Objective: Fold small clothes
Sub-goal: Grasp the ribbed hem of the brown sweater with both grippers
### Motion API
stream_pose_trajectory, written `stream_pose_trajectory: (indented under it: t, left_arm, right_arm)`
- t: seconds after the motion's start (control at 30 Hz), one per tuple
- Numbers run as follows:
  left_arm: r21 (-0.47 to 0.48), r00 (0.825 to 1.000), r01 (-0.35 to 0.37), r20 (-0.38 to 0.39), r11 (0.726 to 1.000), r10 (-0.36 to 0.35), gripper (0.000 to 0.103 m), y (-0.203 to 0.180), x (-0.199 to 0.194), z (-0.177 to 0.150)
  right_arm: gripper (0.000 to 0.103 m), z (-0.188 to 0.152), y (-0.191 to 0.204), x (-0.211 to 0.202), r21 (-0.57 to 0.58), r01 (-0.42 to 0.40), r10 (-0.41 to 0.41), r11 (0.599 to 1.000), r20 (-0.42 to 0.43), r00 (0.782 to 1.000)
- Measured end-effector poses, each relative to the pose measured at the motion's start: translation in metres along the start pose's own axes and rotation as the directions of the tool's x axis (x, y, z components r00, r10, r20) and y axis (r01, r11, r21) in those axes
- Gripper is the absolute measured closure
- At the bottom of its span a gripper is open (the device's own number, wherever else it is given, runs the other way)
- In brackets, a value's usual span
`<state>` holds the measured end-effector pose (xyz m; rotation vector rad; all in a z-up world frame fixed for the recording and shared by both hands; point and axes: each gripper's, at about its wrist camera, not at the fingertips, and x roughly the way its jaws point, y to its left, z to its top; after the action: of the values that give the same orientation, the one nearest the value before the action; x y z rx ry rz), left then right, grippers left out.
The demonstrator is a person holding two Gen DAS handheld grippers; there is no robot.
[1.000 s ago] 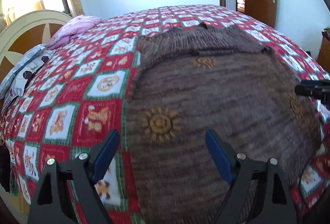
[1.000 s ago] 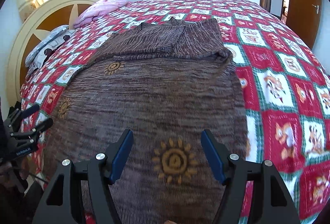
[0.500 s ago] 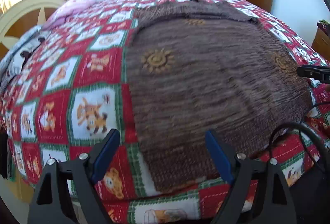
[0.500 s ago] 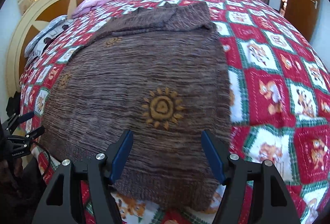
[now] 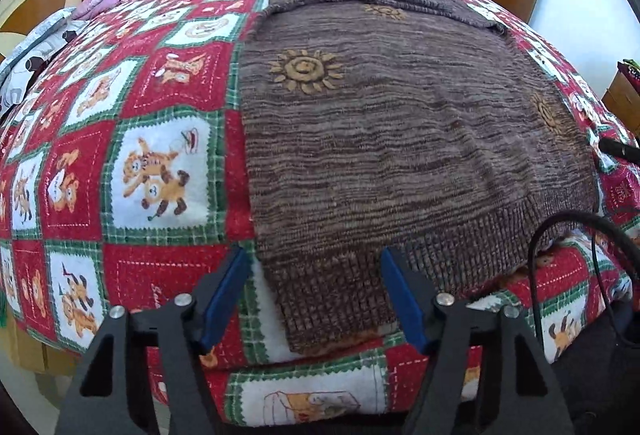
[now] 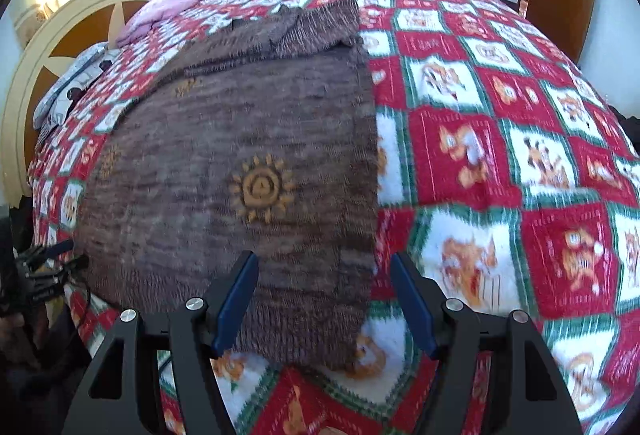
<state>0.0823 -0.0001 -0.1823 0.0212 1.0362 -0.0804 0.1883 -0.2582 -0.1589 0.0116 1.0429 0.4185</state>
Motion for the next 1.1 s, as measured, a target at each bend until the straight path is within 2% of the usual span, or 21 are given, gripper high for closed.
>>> stream_pose_trajectory:
  t: [0.27,0.37,0.5,0.57,0.77,0.8,0.83,0.9,1.03,1.07,1.1]
  left_arm:
    - [-0.008,1.000,0.013,-0.001,1.000,-0.013,0.036,-0.001,-0.002,-0.007]
    - [-0.008,0.999,0.030,-0.010,1.000,-0.030,0.047,0.000,-0.005,-0.008]
    - [-0.046,0.997,0.059,-0.037,0.997,-0.061,0.049,0.010,-0.006,-0.009]
    - [-0.062,0.997,0.057,-0.042,0.996,-0.060,0.051,0.013,-0.007,-0.012]
    - [-0.095,0.996,0.066,-0.047,0.993,-0.071,0.051,0.020,-0.009,-0.018]
    - [-0.093,0.997,0.064,-0.046,0.994,-0.069,0.051,0.020,-0.009,-0.018]
    - [-0.091,0.997,0.062,-0.044,0.994,-0.067,0.054,0.019,-0.009,-0.018]
    - [-0.081,0.996,0.077,-0.045,0.994,-0.081,0.070,0.017,-0.010,-0.019]
    - [-0.056,0.996,0.076,-0.046,0.996,-0.079,0.070,0.009,-0.010,-0.019]
    - [-0.051,0.996,0.076,-0.043,0.996,-0.078,0.070,0.008,-0.010,-0.019]
    - [-0.050,0.996,0.074,-0.041,0.996,-0.076,0.075,0.009,-0.010,-0.019]
  right_arm:
    - [0.034,-0.030,-0.018,0.019,0.084,-0.017,0.027,0.996,-0.117,0.993]
    - [0.034,-0.031,-0.023,0.022,0.111,-0.033,0.045,0.993,-0.112,0.993]
    - [0.035,-0.030,-0.026,0.022,0.124,-0.047,0.061,0.991,-0.107,0.992]
    - [0.043,-0.032,-0.025,0.021,0.117,-0.050,0.063,0.992,-0.109,0.992]
    - [0.047,-0.036,-0.021,0.021,0.100,-0.069,0.083,0.993,-0.140,0.987]
    - [0.053,-0.036,-0.020,0.021,0.092,-0.067,0.080,0.993,-0.144,0.986]
    - [0.057,-0.037,-0.019,0.021,0.082,-0.065,0.076,0.995,-0.147,0.986]
    - [0.064,-0.038,-0.018,0.021,0.073,-0.066,0.076,0.995,-0.154,0.985]
    - [0.064,-0.038,-0.019,0.021,0.070,-0.071,0.081,0.995,-0.160,0.984]
    - [0.068,-0.037,-0.017,0.022,0.064,-0.069,0.078,0.996,-0.161,0.984]
    - [0.081,-0.037,-0.017,0.022,0.056,-0.062,0.070,0.997,-0.159,0.985]
